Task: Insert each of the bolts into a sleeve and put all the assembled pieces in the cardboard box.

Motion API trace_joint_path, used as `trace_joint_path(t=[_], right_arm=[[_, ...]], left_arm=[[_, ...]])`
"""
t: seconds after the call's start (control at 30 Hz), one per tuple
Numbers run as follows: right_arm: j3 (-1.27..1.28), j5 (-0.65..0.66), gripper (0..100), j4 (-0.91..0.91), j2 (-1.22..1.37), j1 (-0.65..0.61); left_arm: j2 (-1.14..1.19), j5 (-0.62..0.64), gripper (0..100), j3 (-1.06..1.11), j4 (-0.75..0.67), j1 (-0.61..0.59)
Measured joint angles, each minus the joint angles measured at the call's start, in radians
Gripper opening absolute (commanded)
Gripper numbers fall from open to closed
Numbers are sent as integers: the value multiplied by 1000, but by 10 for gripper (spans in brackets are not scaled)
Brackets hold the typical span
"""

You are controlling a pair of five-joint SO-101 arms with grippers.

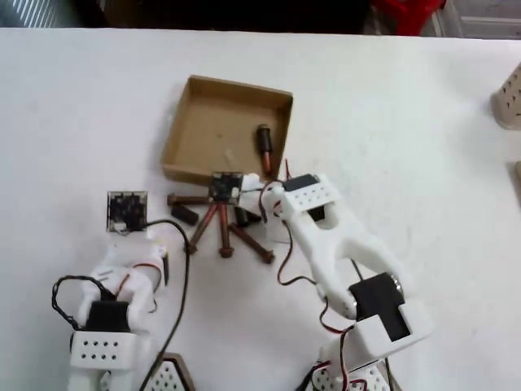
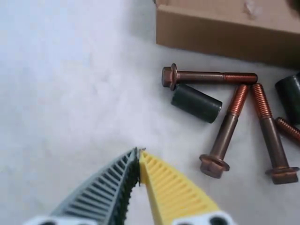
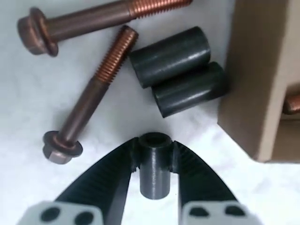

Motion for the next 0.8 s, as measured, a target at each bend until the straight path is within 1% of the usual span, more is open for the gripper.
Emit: trace_joint_path(t=[0.1,0.17,0.5,0.63,0.8], right_arm=[[5,0,164,0,0,2],[11,-3,180,3,2,2],[14,-11,180,14,-8,3],[15,-3,176,84,-46,17],[17,46,116,106,-40,25]], left_arm=[[0,0,25,0,0,0],[0,0,25,0,0,0],[0,0,26,0,0,0],[0,0,26,0,0,0],[0,0,26,0,0,0]])
